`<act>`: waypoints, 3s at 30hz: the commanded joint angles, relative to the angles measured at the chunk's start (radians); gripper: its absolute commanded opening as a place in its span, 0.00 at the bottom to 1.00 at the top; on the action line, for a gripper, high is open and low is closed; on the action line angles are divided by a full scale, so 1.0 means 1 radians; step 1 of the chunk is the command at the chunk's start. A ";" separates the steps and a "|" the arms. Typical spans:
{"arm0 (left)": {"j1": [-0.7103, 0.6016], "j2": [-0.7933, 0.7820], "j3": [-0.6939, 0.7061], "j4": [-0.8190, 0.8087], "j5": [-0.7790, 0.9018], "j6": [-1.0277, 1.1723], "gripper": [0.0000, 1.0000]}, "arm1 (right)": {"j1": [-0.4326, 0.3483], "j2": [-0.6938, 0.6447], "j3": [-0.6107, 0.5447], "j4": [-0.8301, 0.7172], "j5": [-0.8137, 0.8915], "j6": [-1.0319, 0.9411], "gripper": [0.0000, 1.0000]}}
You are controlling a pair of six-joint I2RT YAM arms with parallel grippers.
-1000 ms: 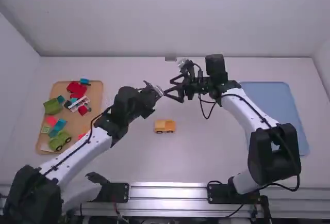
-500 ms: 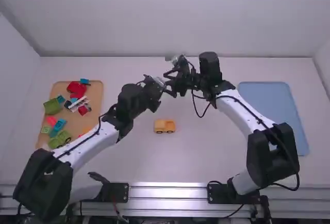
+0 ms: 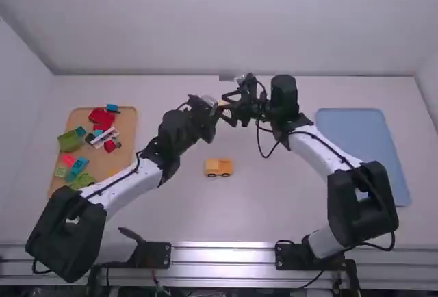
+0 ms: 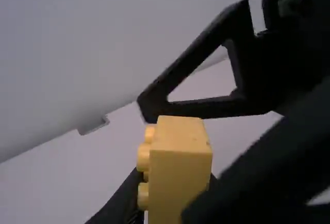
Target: Assemble lego blocks to make yellow taxi
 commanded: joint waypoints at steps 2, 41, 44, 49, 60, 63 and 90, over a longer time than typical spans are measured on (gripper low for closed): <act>-0.008 0.006 0.028 0.033 -0.013 -0.031 0.02 | 0.001 0.006 -0.008 0.004 -0.004 0.014 0.68; 0.061 -0.042 0.028 0.000 0.229 -0.135 0.99 | -0.023 0.002 0.014 0.032 -0.235 -0.043 0.34; 0.147 -0.051 0.032 0.019 0.481 -0.147 0.99 | -0.054 0.002 0.035 0.026 -0.332 -0.084 0.35; 0.282 -0.026 0.054 0.030 0.905 -0.175 0.99 | -0.073 0.002 0.049 0.027 -0.433 -0.144 0.34; 0.301 0.034 0.092 0.027 1.099 -0.124 0.99 | -0.054 0.002 0.049 0.030 -0.528 -0.178 0.25; 0.301 0.034 0.092 0.048 1.176 -0.104 0.99 | -0.053 0.002 0.049 0.030 -0.528 -0.177 0.25; 0.336 0.034 0.225 -0.802 0.906 0.415 0.99 | -0.028 -0.004 0.066 -0.531 -0.233 -0.670 0.20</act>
